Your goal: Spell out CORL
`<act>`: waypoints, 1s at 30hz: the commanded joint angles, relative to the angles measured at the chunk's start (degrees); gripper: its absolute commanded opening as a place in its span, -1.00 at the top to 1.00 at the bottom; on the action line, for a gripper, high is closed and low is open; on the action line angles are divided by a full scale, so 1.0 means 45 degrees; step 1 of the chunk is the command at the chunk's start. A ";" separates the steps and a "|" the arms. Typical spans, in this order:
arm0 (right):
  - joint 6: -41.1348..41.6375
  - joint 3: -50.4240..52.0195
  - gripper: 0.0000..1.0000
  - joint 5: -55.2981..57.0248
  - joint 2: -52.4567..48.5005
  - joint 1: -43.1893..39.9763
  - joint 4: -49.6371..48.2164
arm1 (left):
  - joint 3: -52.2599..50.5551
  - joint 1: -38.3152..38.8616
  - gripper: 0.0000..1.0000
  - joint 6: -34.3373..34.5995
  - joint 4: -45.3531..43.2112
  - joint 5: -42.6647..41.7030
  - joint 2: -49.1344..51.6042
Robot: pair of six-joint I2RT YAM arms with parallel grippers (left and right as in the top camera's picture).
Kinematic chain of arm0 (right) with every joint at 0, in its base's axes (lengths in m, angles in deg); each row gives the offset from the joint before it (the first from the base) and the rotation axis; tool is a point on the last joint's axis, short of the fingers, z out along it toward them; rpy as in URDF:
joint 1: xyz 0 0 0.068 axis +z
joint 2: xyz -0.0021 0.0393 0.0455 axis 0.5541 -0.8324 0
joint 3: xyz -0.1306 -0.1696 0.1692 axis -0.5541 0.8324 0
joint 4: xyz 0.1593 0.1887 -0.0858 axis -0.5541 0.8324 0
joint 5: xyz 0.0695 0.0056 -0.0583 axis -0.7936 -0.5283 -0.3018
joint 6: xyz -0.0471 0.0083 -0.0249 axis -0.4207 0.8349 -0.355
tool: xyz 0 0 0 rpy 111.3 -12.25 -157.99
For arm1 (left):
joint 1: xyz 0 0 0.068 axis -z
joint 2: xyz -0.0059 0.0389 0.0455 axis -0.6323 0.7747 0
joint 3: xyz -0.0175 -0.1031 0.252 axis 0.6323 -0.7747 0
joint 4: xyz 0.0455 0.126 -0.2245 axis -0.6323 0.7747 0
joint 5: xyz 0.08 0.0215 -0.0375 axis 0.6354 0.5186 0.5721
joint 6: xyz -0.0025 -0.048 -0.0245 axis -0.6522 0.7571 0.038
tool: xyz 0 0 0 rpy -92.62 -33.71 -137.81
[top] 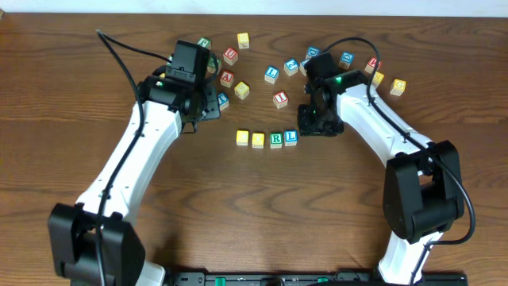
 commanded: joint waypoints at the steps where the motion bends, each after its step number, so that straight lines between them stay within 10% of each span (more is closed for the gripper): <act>1: 0.0160 0.0223 0.10 0.0044 -0.0044 -0.0117 -0.0223 | -0.0097 -0.0039 0.13 0.0068 0.0034 -0.0379 0.0646; 30: 0.0398 0.0884 0.09 -0.0083 -0.0549 -0.0209 -0.1185 | -0.0097 -0.0005 0.20 0.0053 0.0034 -0.1161 0.1792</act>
